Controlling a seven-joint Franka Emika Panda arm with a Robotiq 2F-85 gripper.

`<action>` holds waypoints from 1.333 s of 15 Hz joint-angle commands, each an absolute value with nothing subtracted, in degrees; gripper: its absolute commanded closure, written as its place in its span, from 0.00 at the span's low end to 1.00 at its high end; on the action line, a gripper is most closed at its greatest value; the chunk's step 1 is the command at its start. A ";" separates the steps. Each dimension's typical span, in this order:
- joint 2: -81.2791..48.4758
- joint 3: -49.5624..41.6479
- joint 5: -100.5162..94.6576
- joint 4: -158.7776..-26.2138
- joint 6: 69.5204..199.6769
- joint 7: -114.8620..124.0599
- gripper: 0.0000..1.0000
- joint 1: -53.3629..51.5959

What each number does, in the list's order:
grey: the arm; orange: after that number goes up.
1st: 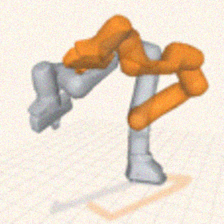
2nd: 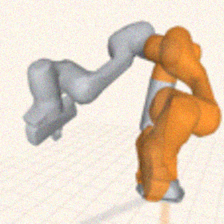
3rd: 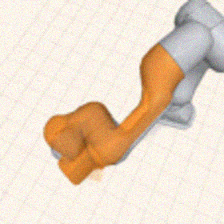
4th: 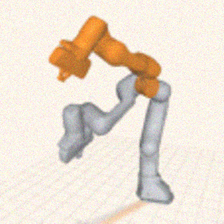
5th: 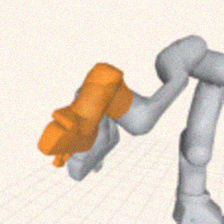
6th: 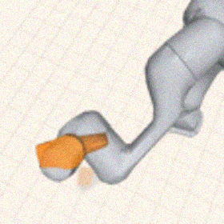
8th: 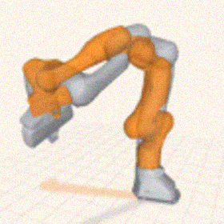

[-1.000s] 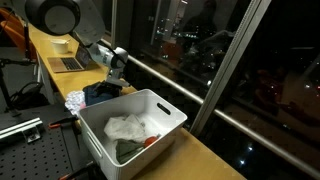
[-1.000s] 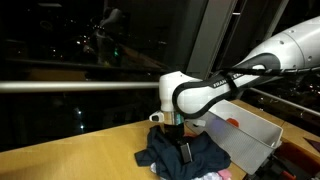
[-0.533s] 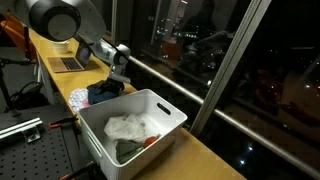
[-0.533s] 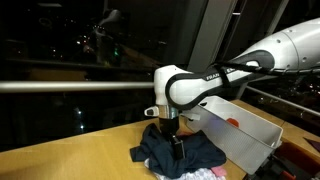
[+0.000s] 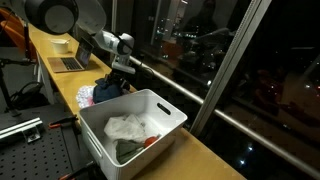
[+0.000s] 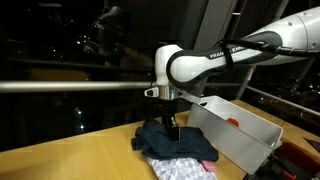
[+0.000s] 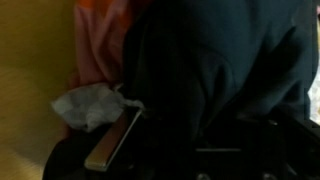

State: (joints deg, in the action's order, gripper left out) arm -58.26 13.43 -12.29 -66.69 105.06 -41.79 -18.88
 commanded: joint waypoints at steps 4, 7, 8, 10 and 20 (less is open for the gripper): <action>-39.04 10.87 -13.11 -84.64 107.19 -38.20 1.00 -13.84; -30.24 10.49 -14.64 -92.13 108.90 -36.50 1.00 -11.63; -27.18 10.29 -15.46 -94.49 109.69 -35.60 1.00 -11.18; -21.22 10.10 -16.85 -98.93 111.28 -34.56 1.00 -10.23; 6.85 7.22 -22.59 -110.88 104.93 -31.30 1.00 -6.51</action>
State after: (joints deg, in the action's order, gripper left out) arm -1.65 8.20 -20.18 -108.08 108.22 -31.64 -7.16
